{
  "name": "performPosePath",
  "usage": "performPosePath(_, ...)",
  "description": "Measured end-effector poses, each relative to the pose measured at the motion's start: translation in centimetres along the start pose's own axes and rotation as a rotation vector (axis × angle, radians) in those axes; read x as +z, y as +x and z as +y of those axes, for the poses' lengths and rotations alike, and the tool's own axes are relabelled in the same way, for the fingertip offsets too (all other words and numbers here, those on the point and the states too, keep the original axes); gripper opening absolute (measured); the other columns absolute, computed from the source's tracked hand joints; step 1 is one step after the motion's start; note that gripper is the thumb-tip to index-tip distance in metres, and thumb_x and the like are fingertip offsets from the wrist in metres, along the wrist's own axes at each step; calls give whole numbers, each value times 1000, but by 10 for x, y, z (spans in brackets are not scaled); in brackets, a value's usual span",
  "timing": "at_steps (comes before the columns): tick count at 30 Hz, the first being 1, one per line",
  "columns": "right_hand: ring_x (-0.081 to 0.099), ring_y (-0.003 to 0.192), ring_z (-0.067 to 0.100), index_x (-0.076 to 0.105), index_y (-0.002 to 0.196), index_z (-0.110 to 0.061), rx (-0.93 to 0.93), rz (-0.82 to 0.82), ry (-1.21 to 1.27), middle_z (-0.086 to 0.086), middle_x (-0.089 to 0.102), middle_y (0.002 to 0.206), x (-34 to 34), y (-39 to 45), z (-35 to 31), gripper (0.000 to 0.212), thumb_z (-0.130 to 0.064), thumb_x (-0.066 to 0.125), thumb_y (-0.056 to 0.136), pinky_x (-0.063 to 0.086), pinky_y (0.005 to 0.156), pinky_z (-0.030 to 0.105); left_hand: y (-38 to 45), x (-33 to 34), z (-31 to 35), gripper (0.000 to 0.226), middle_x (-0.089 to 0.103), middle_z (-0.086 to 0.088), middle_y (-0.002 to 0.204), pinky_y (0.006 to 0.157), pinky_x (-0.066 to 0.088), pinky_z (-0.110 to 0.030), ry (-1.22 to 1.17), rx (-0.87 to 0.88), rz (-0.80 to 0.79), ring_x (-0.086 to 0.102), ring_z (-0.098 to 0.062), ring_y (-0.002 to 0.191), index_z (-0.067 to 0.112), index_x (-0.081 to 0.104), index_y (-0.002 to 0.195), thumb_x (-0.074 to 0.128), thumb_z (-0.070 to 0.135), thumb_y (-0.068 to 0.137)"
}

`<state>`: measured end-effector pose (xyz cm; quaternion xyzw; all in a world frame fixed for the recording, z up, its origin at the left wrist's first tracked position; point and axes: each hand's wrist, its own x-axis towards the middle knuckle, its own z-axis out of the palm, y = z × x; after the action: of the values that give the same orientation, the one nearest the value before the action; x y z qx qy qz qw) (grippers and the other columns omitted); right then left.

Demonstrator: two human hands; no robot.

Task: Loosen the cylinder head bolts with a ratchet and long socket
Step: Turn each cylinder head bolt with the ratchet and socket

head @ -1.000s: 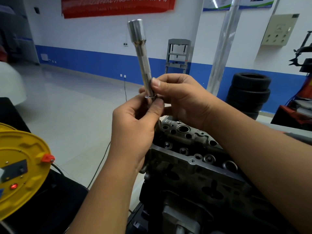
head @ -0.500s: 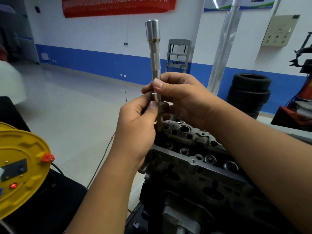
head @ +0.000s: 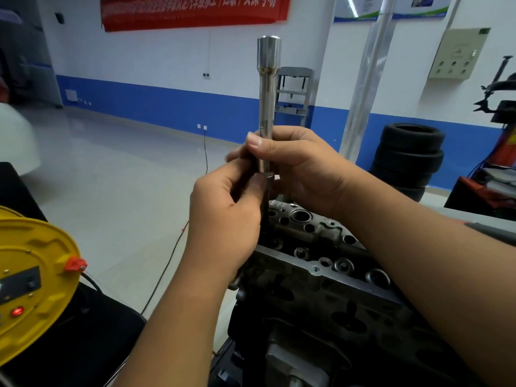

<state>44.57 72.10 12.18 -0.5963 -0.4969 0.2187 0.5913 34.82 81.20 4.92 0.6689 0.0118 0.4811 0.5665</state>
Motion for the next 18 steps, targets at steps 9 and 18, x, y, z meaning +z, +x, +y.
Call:
performPosePath(9,73,98,27,73,86,-15,9,8,11,13,77,105,0,1,0,11,-26,73,90,58,95,60,-2,0,0,15,80,15,98,87,64,-43,-4,4,40,77,-10,96,38,79,106,79,31,92)
performPosePath(18,70,97,33,75,84,-15,32,12,11,16,73,105,2,1,-2,17,-32,74,87,51,102,65,-2,1,-2,30,79,17,95,84,65,-44,23,-11,92,77,-8,90,37,77,109,85,18,87)
